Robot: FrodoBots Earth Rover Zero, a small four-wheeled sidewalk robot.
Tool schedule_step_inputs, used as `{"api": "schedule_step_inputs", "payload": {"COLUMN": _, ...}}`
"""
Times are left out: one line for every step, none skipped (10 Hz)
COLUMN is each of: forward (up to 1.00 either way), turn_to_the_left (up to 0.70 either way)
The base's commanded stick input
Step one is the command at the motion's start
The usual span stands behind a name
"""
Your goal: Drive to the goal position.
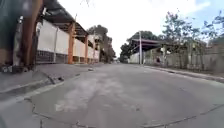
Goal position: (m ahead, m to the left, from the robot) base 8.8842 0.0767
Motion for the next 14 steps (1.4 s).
{"api": "schedule_step_inputs", "payload": {"forward": 1.0, "turn_to_the_left": 0.0}}
{"api": "schedule_step_inputs", "payload": {"forward": 1.0, "turn_to_the_left": 0.0}}
{"api": "schedule_step_inputs", "payload": {"forward": 1.0, "turn_to_the_left": 0.0}}
{"api": "schedule_step_inputs", "payload": {"forward": 1.0, "turn_to_the_left": 0.0}}
{"api": "schedule_step_inputs", "payload": {"forward": 1.0, "turn_to_the_left": 0.0}}
{"api": "schedule_step_inputs", "payload": {"forward": 1.0, "turn_to_the_left": 0.0}}
{"api": "schedule_step_inputs", "payload": {"forward": 1.0, "turn_to_the_left": 0.0}}
{"api": "schedule_step_inputs", "payload": {"forward": 1.0, "turn_to_the_left": 0.0}}
{"api": "schedule_step_inputs", "payload": {"forward": 1.0, "turn_to_the_left": 0.0}}
{"api": "schedule_step_inputs", "payload": {"forward": 1.0, "turn_to_the_left": 0.0}}
{"api": "schedule_step_inputs", "payload": {"forward": 1.0, "turn_to_the_left": 0.0}}
{"api": "schedule_step_inputs", "payload": {"forward": 1.0, "turn_to_the_left": 0.0}}
{"api": "schedule_step_inputs", "payload": {"forward": 1.0, "turn_to_the_left": 0.0}}
{"api": "schedule_step_inputs", "payload": {"forward": 1.0, "turn_to_the_left": 0.0}}
